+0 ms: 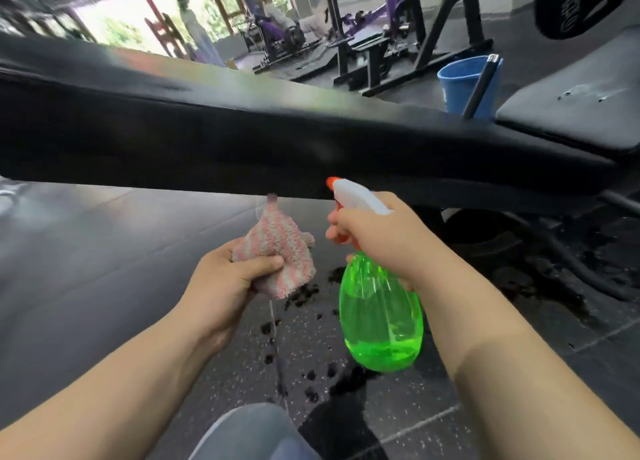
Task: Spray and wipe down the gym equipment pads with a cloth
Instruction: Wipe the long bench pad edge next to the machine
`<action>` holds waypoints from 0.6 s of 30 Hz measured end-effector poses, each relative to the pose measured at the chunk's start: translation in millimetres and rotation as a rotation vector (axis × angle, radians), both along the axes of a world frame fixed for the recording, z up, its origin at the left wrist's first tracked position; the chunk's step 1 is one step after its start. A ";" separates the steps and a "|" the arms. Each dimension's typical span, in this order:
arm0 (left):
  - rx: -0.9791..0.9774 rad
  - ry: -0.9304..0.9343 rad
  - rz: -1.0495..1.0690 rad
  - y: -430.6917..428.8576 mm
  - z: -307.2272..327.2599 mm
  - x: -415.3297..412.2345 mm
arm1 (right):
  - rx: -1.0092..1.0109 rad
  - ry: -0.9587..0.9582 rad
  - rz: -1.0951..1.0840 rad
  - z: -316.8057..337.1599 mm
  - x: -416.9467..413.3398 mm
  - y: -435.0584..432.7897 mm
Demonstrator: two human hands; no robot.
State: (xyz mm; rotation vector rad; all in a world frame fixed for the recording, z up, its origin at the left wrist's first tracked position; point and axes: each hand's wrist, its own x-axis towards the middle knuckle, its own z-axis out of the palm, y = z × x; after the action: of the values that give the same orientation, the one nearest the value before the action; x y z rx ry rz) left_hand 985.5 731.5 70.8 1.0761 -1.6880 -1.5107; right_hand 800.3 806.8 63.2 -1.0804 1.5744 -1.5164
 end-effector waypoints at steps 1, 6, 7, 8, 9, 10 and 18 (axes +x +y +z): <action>0.002 0.002 0.025 -0.2 1.8 8.2 | 0.009 0.027 0.025 2.8 10.0 -2.0; 0.025 0.045 0.145 1.7 3.3 30.4 | -0.029 0.107 0.062 6.7 47.2 -9.4; 0.023 0.051 0.168 1.1 4.7 35.1 | -0.040 0.126 0.077 8.0 55.0 -11.6; 0.019 0.055 0.191 0.0 6.1 40.5 | -0.058 0.139 0.085 10.3 63.4 -13.4; 0.015 0.055 0.202 -0.8 7.0 44.8 | -0.081 0.144 0.085 13.4 70.1 -14.0; 0.006 0.051 0.216 -0.6 8.7 49.6 | -0.103 0.152 0.089 17.0 77.2 -14.6; -0.081 -0.002 0.344 0.4 33.2 94.5 | -0.222 0.206 0.221 44.8 117.7 -21.9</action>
State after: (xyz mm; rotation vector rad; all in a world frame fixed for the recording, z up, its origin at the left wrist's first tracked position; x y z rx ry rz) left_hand 1079.9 731.9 104.0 1.2498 -1.4615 -1.2124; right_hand 918.0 784.9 108.1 -1.5258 1.3857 -1.4905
